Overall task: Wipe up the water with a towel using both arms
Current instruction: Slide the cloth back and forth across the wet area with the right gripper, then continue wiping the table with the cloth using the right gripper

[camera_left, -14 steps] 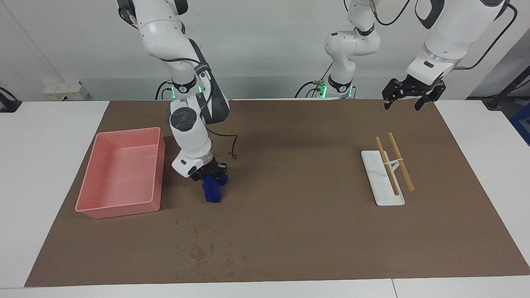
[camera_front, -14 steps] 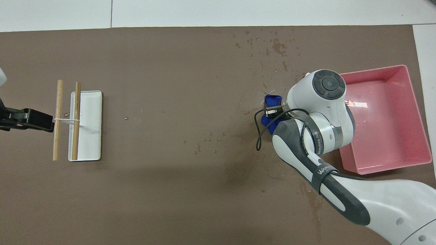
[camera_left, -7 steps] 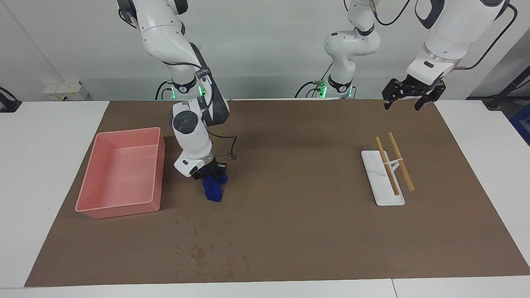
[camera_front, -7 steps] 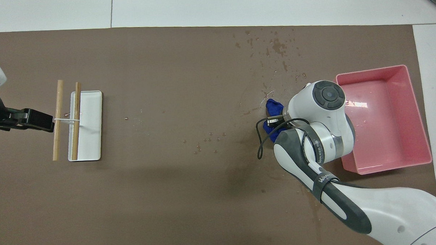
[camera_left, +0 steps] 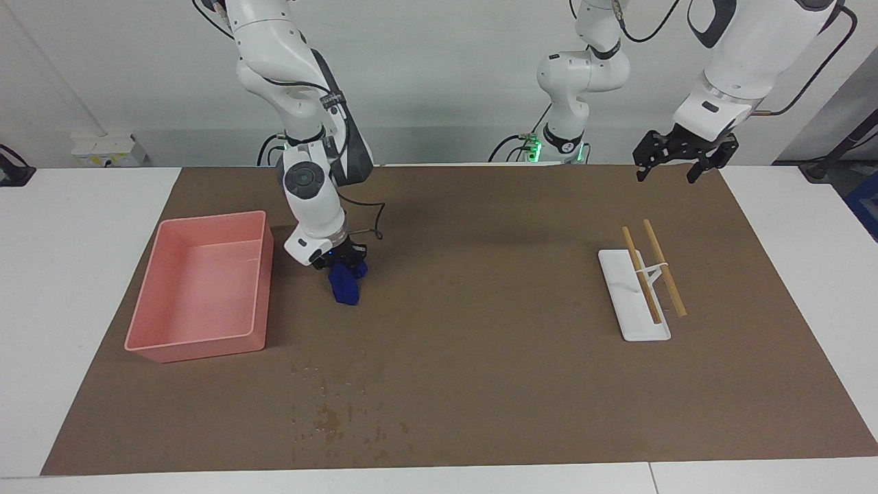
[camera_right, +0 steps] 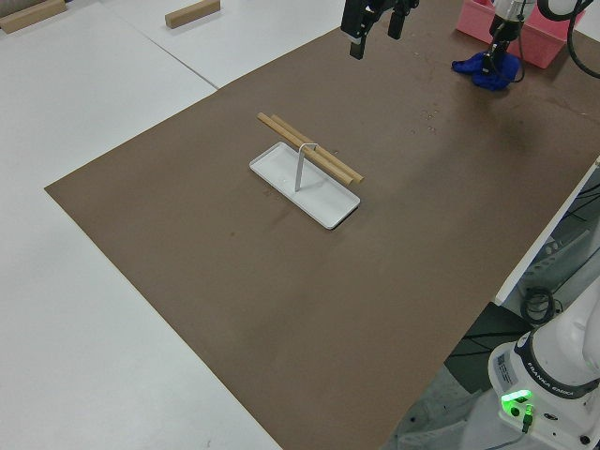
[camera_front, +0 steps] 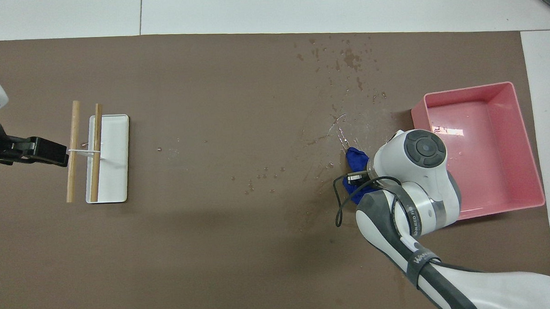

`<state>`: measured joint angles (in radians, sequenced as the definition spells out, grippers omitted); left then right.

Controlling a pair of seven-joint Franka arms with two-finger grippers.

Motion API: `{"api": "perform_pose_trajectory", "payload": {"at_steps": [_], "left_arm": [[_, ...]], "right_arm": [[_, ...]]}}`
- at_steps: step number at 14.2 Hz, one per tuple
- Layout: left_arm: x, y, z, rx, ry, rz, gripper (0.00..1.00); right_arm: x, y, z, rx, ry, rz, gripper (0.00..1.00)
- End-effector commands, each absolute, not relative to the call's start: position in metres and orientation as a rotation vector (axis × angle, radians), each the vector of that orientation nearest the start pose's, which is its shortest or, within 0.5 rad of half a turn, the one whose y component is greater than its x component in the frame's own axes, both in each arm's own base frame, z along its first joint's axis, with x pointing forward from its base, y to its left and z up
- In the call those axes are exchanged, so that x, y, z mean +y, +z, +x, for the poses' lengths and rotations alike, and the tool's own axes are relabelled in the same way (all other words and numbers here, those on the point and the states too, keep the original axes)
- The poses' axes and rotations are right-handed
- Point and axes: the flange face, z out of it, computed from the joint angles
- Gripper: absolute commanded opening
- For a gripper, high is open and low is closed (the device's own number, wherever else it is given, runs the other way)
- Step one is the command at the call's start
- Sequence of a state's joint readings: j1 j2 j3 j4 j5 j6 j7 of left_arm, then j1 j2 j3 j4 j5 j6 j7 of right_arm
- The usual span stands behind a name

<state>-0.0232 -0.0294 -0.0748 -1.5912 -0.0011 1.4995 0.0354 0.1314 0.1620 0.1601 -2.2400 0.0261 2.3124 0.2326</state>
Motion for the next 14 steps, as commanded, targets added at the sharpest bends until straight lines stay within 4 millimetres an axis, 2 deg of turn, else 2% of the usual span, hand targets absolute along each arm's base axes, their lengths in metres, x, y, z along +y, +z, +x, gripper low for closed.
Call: {"api": "perform_pose_trajectory", "payload": {"at_steps": [1, 4, 6, 7, 10, 12, 13, 14], "left_arm": [[-0.052, 0.625, 0.529, 0.209, 0.091, -3.130, 1.00], [-0.052, 0.625, 0.529, 0.209, 0.091, -3.130, 1.00], [-0.052, 0.625, 0.529, 0.209, 0.091, -3.130, 1.00], [-0.052, 0.625, 0.529, 0.209, 0.091, -3.130, 1.00], [-0.052, 0.625, 0.529, 0.209, 0.091, -3.130, 1.00], [-0.052, 0.625, 0.529, 0.209, 0.091, -3.130, 1.00], [-0.052, 0.625, 0.529, 0.211, 0.091, -3.130, 1.00], [-0.052, 0.625, 0.529, 0.209, 0.091, -3.130, 1.00]], "right_arm": [[0.135, 0.229, 0.443, -0.007, 0.435, -3.110, 0.00], [0.133, 0.230, 0.421, 0.064, 0.472, -3.072, 0.00], [0.133, 0.229, 0.415, 0.127, 0.484, -3.036, 0.00], [0.140, 0.230, 0.415, 0.173, 0.485, -3.001, 0.00], [0.195, 0.234, 0.408, 0.274, 0.416, -2.885, 0.00], [0.228, 0.240, 0.410, 0.356, 0.327, -2.847, 0.00], [0.243, 0.243, 0.413, 0.377, 0.301, -2.840, 0.00], [0.247, 0.246, 0.420, 0.378, 0.262, -2.833, 0.00]]}}
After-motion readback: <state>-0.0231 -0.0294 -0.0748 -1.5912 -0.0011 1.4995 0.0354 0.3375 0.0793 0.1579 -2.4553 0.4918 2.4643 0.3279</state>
